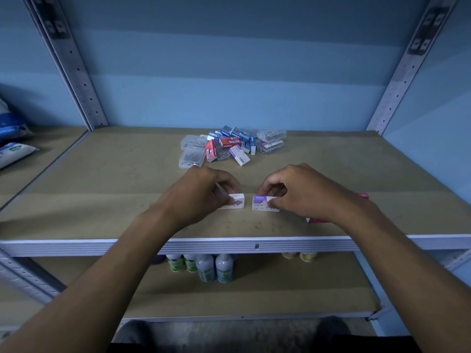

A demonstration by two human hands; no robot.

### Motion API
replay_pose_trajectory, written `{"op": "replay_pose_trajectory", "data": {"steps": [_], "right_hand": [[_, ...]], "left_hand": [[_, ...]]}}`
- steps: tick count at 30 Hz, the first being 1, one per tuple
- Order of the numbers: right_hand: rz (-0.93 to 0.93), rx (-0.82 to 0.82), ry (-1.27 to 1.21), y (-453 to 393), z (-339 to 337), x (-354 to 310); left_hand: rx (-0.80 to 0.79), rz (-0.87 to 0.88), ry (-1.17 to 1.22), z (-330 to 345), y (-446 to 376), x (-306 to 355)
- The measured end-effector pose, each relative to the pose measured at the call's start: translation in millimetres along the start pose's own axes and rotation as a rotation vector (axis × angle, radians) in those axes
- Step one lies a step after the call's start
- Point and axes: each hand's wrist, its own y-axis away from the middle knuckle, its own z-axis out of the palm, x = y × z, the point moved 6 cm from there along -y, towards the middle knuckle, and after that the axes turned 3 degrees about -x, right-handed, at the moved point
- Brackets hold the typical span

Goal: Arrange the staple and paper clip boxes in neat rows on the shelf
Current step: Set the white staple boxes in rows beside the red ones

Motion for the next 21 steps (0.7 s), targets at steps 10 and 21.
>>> {"op": "replay_pose_trajectory", "data": {"steps": [10, 21], "right_hand": [[0.012, -0.072, -0.008, 22, -4, 3], [0.014, -0.086, 0.005, 28, -6, 5]], "left_hand": [[-0.083, 0.049, 0.097, 12, 6, 19], [-0.080, 0.036, 0.104, 12, 8, 23]]}}
